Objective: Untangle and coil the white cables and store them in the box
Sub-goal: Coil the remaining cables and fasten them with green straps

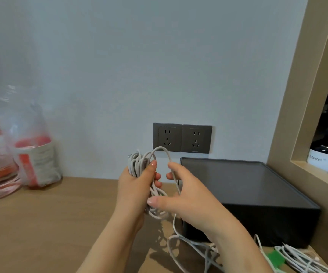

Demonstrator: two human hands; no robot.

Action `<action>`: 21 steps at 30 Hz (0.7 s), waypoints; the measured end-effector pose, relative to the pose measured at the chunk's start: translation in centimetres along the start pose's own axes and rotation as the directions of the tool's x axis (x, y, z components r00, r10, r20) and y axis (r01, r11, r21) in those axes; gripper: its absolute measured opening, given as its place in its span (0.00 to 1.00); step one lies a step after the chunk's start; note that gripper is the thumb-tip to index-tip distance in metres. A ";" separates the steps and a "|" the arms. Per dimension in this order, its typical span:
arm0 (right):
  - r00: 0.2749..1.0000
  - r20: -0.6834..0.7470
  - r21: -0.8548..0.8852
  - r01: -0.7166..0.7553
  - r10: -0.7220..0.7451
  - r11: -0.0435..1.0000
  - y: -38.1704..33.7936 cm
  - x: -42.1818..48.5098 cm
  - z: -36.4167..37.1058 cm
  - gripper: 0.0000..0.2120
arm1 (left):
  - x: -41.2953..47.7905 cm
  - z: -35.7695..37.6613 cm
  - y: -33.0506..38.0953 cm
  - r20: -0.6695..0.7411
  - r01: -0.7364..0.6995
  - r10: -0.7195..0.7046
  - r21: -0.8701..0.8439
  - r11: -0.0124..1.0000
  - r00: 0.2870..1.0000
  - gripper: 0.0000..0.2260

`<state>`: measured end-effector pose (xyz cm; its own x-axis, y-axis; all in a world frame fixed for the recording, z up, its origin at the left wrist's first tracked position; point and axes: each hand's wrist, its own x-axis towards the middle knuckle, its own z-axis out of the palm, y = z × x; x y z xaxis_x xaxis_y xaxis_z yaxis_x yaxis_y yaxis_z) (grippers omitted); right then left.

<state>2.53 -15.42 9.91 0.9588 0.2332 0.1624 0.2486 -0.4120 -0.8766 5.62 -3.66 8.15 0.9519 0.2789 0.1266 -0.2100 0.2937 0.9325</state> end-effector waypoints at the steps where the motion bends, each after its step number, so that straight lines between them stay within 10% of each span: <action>1: 1.000 -0.018 -0.038 0.016 -0.017 0.999 0.0 0.0 0.3 0.39 | 0.1 -0.1 0.1 -0.006 0.013 -0.013 -0.025 1.000 1.000 0.08; 9: 0.964 -0.219 0.064 0.167 -0.149 0.984 0.3 0.5 1.2 0.15 | 0.3 -0.9 0.6 0.139 0.253 -0.230 -0.180 0.951 0.963 0.10; 21: 0.965 -0.262 0.334 0.091 0.000 0.938 0.2 0.5 0.0 0.09 | 0.5 -1.0 0.3 0.082 0.044 -0.043 -0.010 0.999 0.996 0.03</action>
<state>3.08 -15.37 9.79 0.9613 -0.0052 0.2753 0.2743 -0.0709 -0.9590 5.81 -2.49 8.13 0.9751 0.1906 0.1137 -0.1705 0.3152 0.9336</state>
